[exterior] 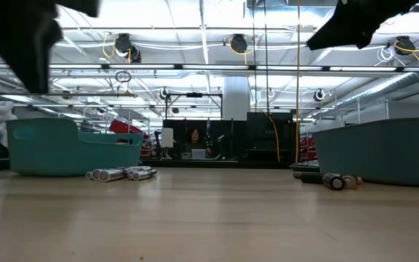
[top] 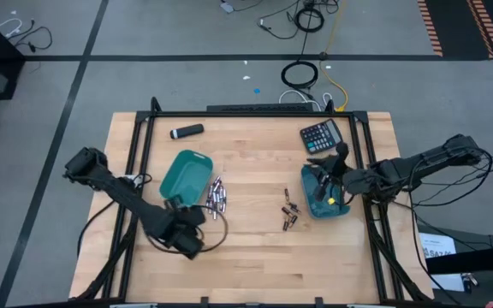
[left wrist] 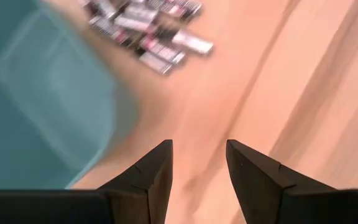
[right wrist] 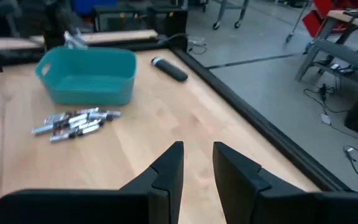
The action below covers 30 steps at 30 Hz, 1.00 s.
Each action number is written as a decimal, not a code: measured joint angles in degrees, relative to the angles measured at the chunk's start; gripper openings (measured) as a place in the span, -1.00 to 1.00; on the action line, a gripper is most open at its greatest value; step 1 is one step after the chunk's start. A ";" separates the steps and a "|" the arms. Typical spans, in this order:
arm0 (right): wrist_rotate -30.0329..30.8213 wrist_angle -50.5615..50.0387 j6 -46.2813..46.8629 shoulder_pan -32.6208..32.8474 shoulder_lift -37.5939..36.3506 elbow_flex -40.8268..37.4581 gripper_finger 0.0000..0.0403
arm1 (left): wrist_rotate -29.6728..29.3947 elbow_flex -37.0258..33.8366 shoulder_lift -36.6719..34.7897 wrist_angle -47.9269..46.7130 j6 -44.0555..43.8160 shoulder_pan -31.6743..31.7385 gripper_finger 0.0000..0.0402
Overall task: Sort batteries
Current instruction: Put the silver battery into the green bin
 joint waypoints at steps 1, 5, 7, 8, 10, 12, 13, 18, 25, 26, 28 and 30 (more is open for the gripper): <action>1.07 0.97 -0.11 0.66 1.18 -0.21 -0.62 | 0.00 1.17 1.55 1.33 0.26 0.70 -0.19; 5.12 1.52 -2.06 3.00 5.10 -0.42 -0.62 | 1.73 4.85 6.29 4.19 0.92 3.23 -0.19; 6.90 1.47 -3.17 4.15 5.84 -0.42 -0.62 | 3.82 5.48 8.04 4.45 -1.92 4.48 -0.19; 7.60 1.54 -3.87 4.68 5.85 -0.42 -0.62 | 5.32 5.46 8.62 4.12 -4.38 5.32 -0.19; 8.12 1.57 -6.04 5.36 5.17 -0.42 -0.62 | 7.48 5.46 9.66 4.06 -9.57 7.09 -0.19; 7.87 1.60 -8.80 5.84 3.77 -0.42 -0.62 | 8.76 5.46 10.52 4.77 -14.12 8.87 -0.19; 7.82 1.58 -10.24 6.10 2.84 -0.42 -0.62 | 9.17 5.46 10.88 5.80 -15.37 9.67 -0.19; 7.55 1.63 -14.62 6.54 -2.16 -0.42 -0.62 | 10.02 5.46 12.89 11.87 -18.54 13.41 -0.19; 3.23 -1.05 -14.22 6.54 -6.16 -0.44 -0.62 | 10.91 5.46 14.51 7.77 -19.58 15.78 -0.19; 3.35 -1.43 -14.16 6.54 -6.28 -0.44 -0.62 | 10.97 5.42 14.49 7.75 -19.59 16.06 -0.19; 3.28 -1.72 -13.97 6.54 -6.25 -0.44 -0.62 | 10.97 5.18 14.48 8.37 -19.73 16.78 -0.19; 3.26 -1.73 -13.39 6.54 -6.04 -0.44 -0.62 | 10.97 4.69 14.48 8.08 -19.80 17.47 -0.19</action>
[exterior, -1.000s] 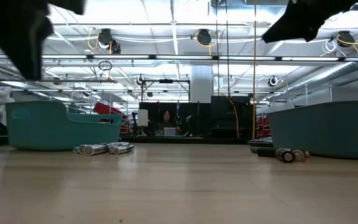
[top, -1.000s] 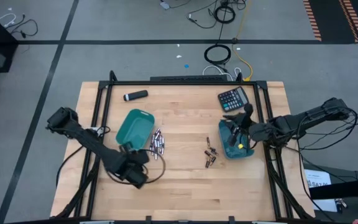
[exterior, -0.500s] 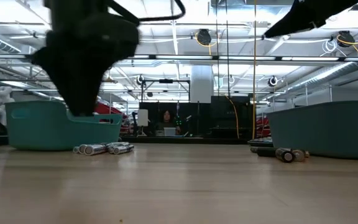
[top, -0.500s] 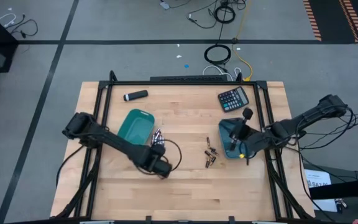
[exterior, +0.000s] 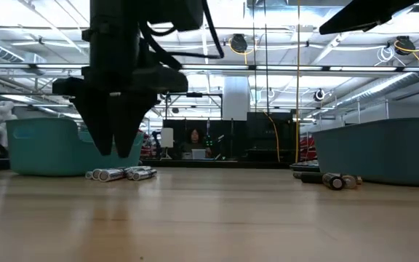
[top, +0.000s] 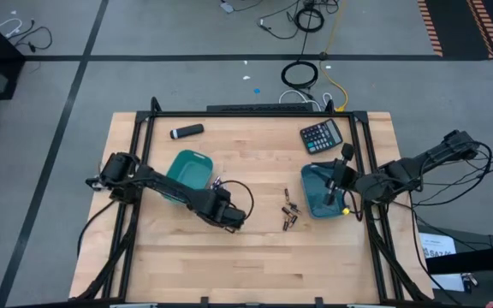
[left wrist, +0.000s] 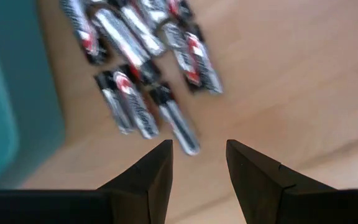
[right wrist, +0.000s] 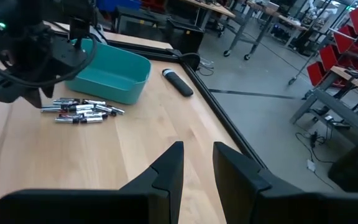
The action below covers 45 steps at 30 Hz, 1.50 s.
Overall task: Sort batteries
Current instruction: Put the silver battery into the green bin
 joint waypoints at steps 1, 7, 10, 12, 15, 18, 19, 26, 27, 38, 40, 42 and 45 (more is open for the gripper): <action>-0.03 0.03 0.31 0.00 0.18 0.00 -0.62 | 0.13 -0.33 0.00 0.43 0.10 0.25 -0.19; -3.00 -0.08 0.97 0.14 1.33 0.00 -0.62 | 0.63 -2.32 0.00 0.58 1.91 1.76 -0.19; -2.91 -0.08 1.07 0.57 1.61 0.00 -0.62 | 0.44 -2.95 -0.02 0.50 3.22 2.35 -0.19; -2.82 -0.08 1.09 0.84 1.61 0.00 -0.62 | 0.44 -3.59 -0.02 0.81 4.17 2.67 -0.19; -2.79 -0.08 1.09 1.14 1.61 0.00 -0.62 | 0.76 -4.71 -0.02 1.17 5.01 3.01 -0.19; -2.79 -0.08 1.09 1.14 1.61 0.00 -0.62 | 0.76 -5.40 -0.02 2.22 5.91 3.17 -0.19; -2.79 -0.08 1.09 1.11 1.61 0.00 -0.62 | 0.80 -5.61 -0.02 2.36 6.14 3.24 -0.19; -2.79 0.09 1.09 1.11 1.61 0.00 -0.62 | 1.39 -5.90 -0.02 2.99 10.41 3.31 -0.19; -2.79 0.19 1.09 1.11 1.61 0.00 -0.62 | 1.75 -5.89 -0.02 3.41 10.60 3.31 -0.19; -2.79 0.52 1.00 1.11 1.61 0.00 -0.62 | -1.22 -5.88 -0.02 1.29 11.81 2.31 -0.19; -2.79 0.54 0.89 1.11 1.61 0.00 -0.62 | -1.70 -5.88 -0.02 1.15 11.92 1.94 -0.19; -2.79 0.68 0.89 1.11 1.61 0.00 -0.62 | -1.99 -5.88 -0.02 0.61 12.02 1.56 -0.19; -2.79 0.86 0.89 1.11 1.61 0.00 -0.62 | -2.18 -5.88 -0.02 -0.24 12.00 1.05 -0.19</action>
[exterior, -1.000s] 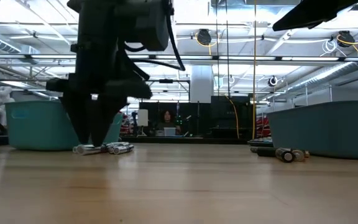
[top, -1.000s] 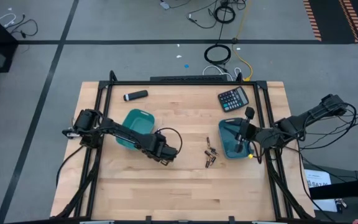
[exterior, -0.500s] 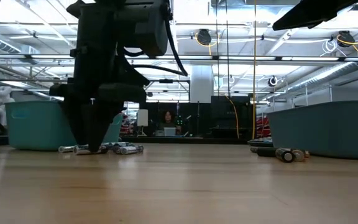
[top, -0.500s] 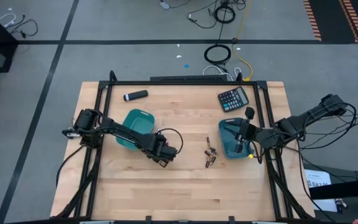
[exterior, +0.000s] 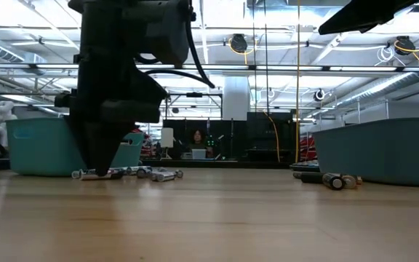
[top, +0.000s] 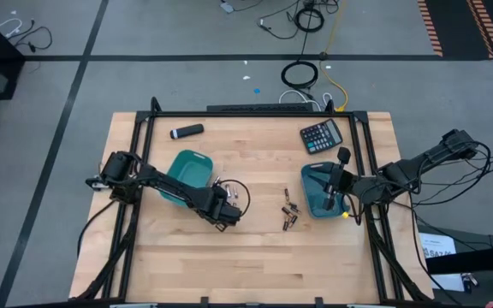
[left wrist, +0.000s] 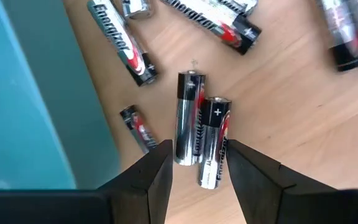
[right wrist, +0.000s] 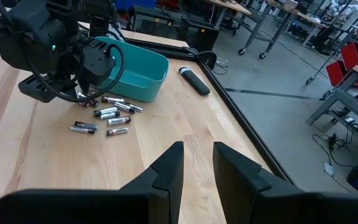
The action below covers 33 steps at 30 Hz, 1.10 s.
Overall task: Sort batteries
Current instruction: Put the silver battery into the green bin
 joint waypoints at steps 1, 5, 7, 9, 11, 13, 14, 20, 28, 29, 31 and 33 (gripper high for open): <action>0.00 0.01 0.00 -0.03 0.00 0.00 -0.62 | -0.14 0.06 0.00 0.00 0.00 -0.18 -0.19; 0.00 0.47 0.00 -0.09 0.00 0.00 -0.62 | -0.22 1.54 0.00 0.18 1.34 -1.06 -0.19; 0.02 0.82 -0.02 -0.09 0.00 0.00 -0.62 | -0.68 2.33 0.00 0.21 1.57 -1.35 -0.19; 0.01 1.15 -0.02 -0.09 0.00 0.00 -0.62 | -0.99 2.92 0.00 0.23 1.92 -1.69 -0.19; 0.02 1.32 -0.02 -0.09 0.00 0.00 -0.62 | -0.99 3.10 0.00 0.32 2.36 -1.77 -0.19; 0.02 1.32 -0.02 -0.09 0.00 0.00 -0.62 | -0.47 3.10 0.00 0.56 2.87 -2.03 -0.19; 0.02 1.32 -0.02 -0.09 0.02 -0.02 -0.62 | 0.02 3.10 0.00 0.79 2.98 -2.09 -0.19; 0.01 1.70 -0.02 -0.09 0.02 -0.02 -0.62 | 0.48 3.10 0.00 1.98 6.91 -2.09 -0.19; -0.02 1.67 -0.02 -0.09 0.02 -0.02 -0.62 | 2.44 0.35 0.00 4.06 7.82 -1.26 -0.19; -0.02 1.67 -0.03 -0.09 0.02 -0.02 -0.62 | 3.20 -0.38 0.00 4.89 7.91 -1.11 -0.19; -0.02 1.67 -0.07 -0.09 0.02 -0.02 -0.62 | 4.02 -1.40 -0.02 7.29 8.85 -1.08 -0.19; -0.02 1.67 -0.26 -0.09 0.02 -0.02 -0.62 | 4.43 -1.87 -0.11 8.74 10.25 -1.06 -0.20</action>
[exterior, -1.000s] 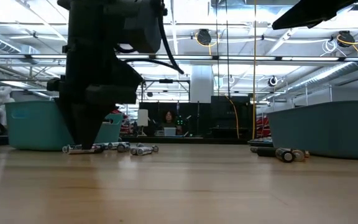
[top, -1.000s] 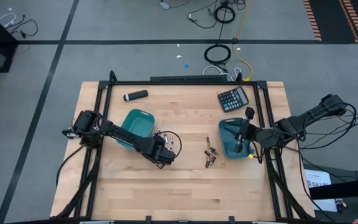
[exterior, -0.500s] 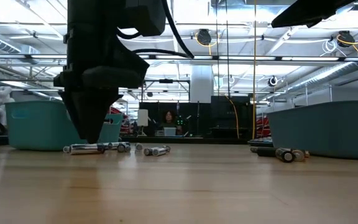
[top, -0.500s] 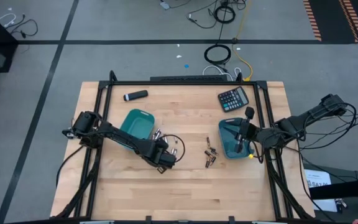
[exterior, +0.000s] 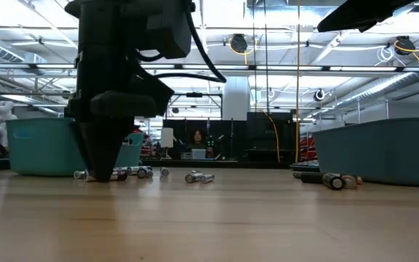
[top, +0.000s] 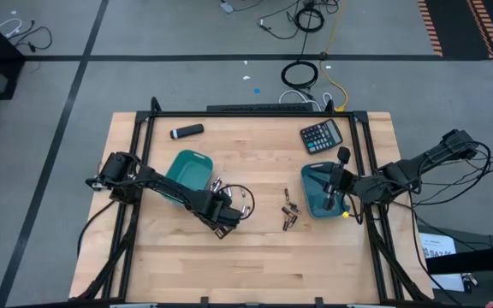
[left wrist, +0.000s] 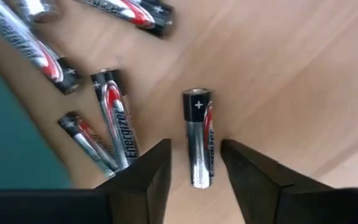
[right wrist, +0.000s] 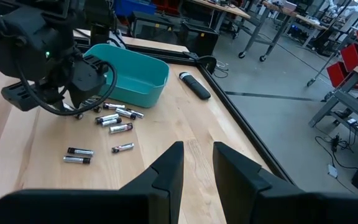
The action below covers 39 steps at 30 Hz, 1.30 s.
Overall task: Sort batteries
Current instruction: Put the silver battery into the green bin
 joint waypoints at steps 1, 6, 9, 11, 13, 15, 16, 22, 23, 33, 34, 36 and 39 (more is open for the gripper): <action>0.00 -0.02 0.00 0.00 0.00 0.00 -0.62 | 0.09 -0.08 0.00 0.30 0.63 0.00 -0.22; 0.00 -0.02 0.00 0.00 0.00 0.00 -0.62 | -0.48 -0.09 0.00 1.09 2.15 -0.07 -0.46; 0.00 -0.02 -0.20 0.00 0.00 0.00 -0.62 | -0.60 -0.02 0.36 1.39 3.17 -0.10 -0.73; 0.00 -0.02 -0.20 0.00 0.00 0.00 -0.62 | -0.31 -0.01 0.44 1.54 4.18 -0.07 -0.78; 0.00 -0.02 -0.20 0.00 0.00 0.00 -0.62 | -0.25 0.07 0.48 1.51 4.60 -0.07 -0.78; 0.00 -0.02 -0.24 0.01 0.00 0.00 -0.62 | -0.31 0.97 0.57 0.07 4.05 -0.07 -0.78; 0.00 -0.02 -0.38 0.00 0.00 0.00 -0.62 | -0.55 1.79 0.57 -1.46 3.70 -0.07 -0.78; 0.00 0.18 -1.08 0.02 0.00 0.00 -0.62 | -5.28 10.23 0.55 -13.72 3.97 -0.11 -0.78; 0.00 0.33 -1.11 0.01 0.00 0.00 -0.62 | -6.20 11.69 0.55 -15.92 4.36 -0.11 -0.78; -0.22 0.90 -1.29 0.03 0.00 0.00 -0.62 | -10.63 15.87 0.44 -38.89 6.77 4.51 -0.78; -0.24 0.89 -1.29 0.04 0.00 0.00 -0.62 | -10.65 15.29 0.44 -38.55 8.58 5.19 -0.78; -0.34 0.87 -1.29 0.04 0.00 0.00 -0.62 | -10.54 14.34 0.44 -37.84 11.81 6.51 -0.78; -1.98 1.04 -1.61 0.04 0.00 0.00 -0.62 | -10.67 13.92 0.42 -38.40 12.24 8.46 -0.77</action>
